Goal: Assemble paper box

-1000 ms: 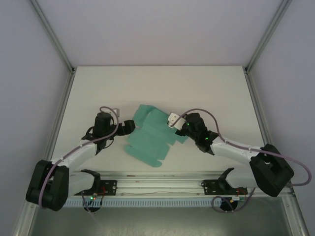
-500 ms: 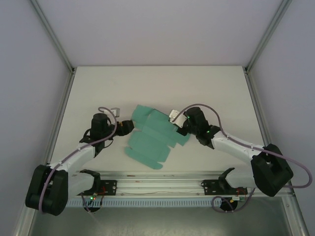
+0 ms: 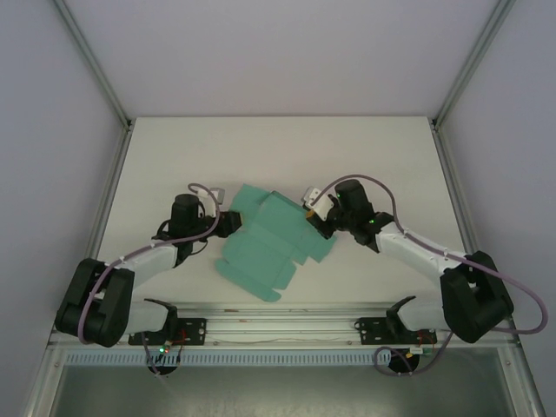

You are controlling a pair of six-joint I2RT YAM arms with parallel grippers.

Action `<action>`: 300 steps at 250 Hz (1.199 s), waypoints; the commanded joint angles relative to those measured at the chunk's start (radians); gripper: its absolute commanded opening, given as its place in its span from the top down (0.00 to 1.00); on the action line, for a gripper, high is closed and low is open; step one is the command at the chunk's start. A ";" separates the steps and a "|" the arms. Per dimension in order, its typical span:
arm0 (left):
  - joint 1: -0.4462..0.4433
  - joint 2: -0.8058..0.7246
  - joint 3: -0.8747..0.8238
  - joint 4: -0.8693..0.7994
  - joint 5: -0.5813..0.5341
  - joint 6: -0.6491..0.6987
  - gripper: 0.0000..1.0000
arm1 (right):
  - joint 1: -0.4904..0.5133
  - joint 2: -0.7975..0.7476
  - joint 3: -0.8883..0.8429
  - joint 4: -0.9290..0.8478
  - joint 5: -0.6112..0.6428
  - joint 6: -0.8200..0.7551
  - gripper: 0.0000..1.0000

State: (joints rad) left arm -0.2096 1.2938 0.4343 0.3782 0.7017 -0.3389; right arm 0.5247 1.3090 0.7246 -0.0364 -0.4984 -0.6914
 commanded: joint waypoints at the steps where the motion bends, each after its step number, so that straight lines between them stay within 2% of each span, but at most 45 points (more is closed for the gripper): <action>1: -0.005 0.002 0.008 0.071 0.020 0.040 0.85 | -0.020 0.018 0.049 -0.024 -0.050 0.063 1.00; 38: -0.008 -0.023 -0.037 0.122 0.034 0.012 0.86 | -0.066 0.051 0.080 -0.022 -0.117 0.148 1.00; 55: -0.008 -0.028 -0.052 0.137 0.032 0.006 0.79 | -0.083 0.058 0.082 -0.006 -0.167 0.170 1.00; 80: -0.010 -0.020 -0.042 0.124 0.037 0.009 0.76 | -0.087 0.059 0.084 0.000 -0.225 0.176 1.00; 128: -0.012 -0.030 -0.038 0.135 0.018 0.018 0.76 | -0.088 0.072 0.105 -0.061 -0.243 0.153 1.00; 137: -0.012 -0.035 -0.040 0.141 0.015 0.018 0.79 | -0.088 0.074 0.106 -0.064 -0.236 0.156 1.00; 165: -0.014 -0.060 -0.056 0.158 0.014 0.018 1.00 | -0.096 0.082 0.114 -0.056 -0.192 0.207 1.00; 194: -0.023 -0.101 -0.096 0.186 0.036 0.018 1.00 | -0.117 0.117 0.138 -0.077 -0.161 0.260 1.00; 231: -0.072 -0.210 -0.151 0.198 0.063 0.053 1.00 | -0.176 0.199 0.185 -0.134 -0.257 0.293 1.00; 271: -0.127 -0.348 -0.169 0.146 0.001 0.094 1.00 | -0.187 0.239 0.235 -0.192 -0.281 0.276 1.00; 300: -0.215 -0.388 -0.137 0.006 -0.179 0.210 1.00 | -0.185 0.222 0.230 -0.179 -0.276 0.252 1.00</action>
State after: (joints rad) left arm -0.3508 0.9474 0.2741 0.4824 0.6533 -0.2588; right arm 0.3523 1.5440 0.9325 -0.2104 -0.7952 -0.4469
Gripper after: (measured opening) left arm 0.064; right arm 0.046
